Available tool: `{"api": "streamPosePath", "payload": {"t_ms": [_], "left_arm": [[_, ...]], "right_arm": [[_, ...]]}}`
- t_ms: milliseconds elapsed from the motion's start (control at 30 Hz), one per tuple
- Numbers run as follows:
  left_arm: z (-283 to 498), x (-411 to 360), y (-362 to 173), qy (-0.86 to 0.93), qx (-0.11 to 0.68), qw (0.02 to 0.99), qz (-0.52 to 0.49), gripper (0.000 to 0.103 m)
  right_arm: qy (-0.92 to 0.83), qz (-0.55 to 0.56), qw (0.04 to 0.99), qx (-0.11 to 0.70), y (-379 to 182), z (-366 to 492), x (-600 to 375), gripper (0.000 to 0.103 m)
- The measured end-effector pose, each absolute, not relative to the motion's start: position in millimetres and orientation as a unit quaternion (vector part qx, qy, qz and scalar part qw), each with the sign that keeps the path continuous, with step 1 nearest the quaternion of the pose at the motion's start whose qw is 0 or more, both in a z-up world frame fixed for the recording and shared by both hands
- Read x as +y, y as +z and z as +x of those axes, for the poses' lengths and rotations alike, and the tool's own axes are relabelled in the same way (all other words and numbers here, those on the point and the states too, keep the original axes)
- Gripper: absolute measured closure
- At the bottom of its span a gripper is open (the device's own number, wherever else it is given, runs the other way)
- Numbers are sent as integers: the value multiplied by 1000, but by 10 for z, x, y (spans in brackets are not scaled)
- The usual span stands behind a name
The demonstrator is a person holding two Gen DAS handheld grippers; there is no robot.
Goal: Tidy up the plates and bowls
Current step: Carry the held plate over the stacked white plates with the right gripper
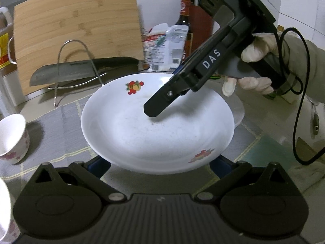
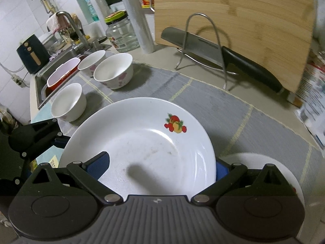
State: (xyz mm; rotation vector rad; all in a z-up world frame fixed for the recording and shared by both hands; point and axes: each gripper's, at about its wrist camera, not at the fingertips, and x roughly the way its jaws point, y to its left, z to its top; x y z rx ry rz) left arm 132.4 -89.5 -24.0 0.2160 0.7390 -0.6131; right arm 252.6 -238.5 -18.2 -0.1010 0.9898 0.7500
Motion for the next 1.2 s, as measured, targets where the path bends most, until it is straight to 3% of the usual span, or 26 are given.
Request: {"api": "streamPosePath", "payload": {"t_ms": [1200], "left_arm": [[1454, -1740, -351, -387, 360, 838, 138, 1]], "right_arm": [[261, 10, 845, 466, -256, 2168, -3502, 0]]}}
